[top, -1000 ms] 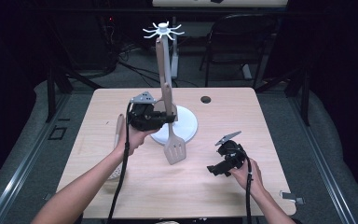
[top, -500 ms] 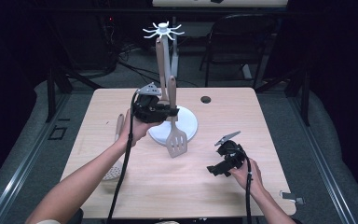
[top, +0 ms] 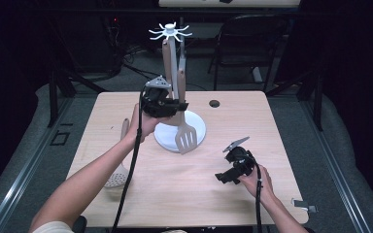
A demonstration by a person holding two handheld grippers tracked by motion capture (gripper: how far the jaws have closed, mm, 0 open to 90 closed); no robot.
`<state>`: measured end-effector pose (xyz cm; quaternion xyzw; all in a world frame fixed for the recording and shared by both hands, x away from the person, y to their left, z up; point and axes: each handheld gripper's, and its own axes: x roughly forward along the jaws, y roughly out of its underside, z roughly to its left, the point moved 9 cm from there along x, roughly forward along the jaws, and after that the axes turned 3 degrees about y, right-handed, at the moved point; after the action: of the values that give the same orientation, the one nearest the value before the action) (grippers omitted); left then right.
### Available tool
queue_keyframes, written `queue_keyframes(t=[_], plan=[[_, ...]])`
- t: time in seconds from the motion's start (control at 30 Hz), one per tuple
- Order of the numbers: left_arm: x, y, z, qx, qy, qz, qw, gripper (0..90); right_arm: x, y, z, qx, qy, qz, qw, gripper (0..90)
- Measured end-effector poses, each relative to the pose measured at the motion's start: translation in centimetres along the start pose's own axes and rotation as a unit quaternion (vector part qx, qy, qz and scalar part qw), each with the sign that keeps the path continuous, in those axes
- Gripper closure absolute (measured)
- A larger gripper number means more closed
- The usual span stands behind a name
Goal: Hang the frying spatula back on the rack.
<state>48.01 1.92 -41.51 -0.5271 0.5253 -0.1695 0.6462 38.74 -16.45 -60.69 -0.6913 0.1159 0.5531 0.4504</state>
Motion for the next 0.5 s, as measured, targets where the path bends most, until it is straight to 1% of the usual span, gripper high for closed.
queue_keyframes(t=[0.07,0.17,0.2,0.3,0.37,0.47,0.5], plan=[[0.0,-0.4,0.3,0.001,-0.004,-0.001,1.0000,77.6,0.1,0.0,0.1,0.002,0.000,0.000,1.0000,2.1],[0.0,-0.9,0.7,0.002,-0.007,0.000,1.0000,77.6,0.2,0.0,0.1,-0.001,0.000,-0.002,1.0000,2.1],[0.0,-1.1,0.8,0.002,-0.009,-0.002,1.0000,77.6,0.2,0.0,0.0,0.000,0.003,-0.004,1.0000,2.1],[0.0,-1.6,1.1,0.003,-0.012,-0.003,0.9999,77.6,0.2,0.0,0.0,-0.002,0.005,-0.005,1.0000,2.1],[0.1,-1.9,1.2,0.004,-0.013,-0.004,0.9999,77.6,0.2,-0.1,0.0,-0.002,0.001,-0.004,1.0000,2.1],[0.0,-2.5,1.4,0.007,-0.017,-0.004,0.9998,77.6,0.2,0.0,0.0,-0.003,0.004,-0.003,1.0000,2.1],[0.0,-2.8,1.4,0.007,-0.020,-0.008,0.9997,77.6,0.2,0.0,0.0,-0.004,0.005,-0.003,1.0000,2.1]])
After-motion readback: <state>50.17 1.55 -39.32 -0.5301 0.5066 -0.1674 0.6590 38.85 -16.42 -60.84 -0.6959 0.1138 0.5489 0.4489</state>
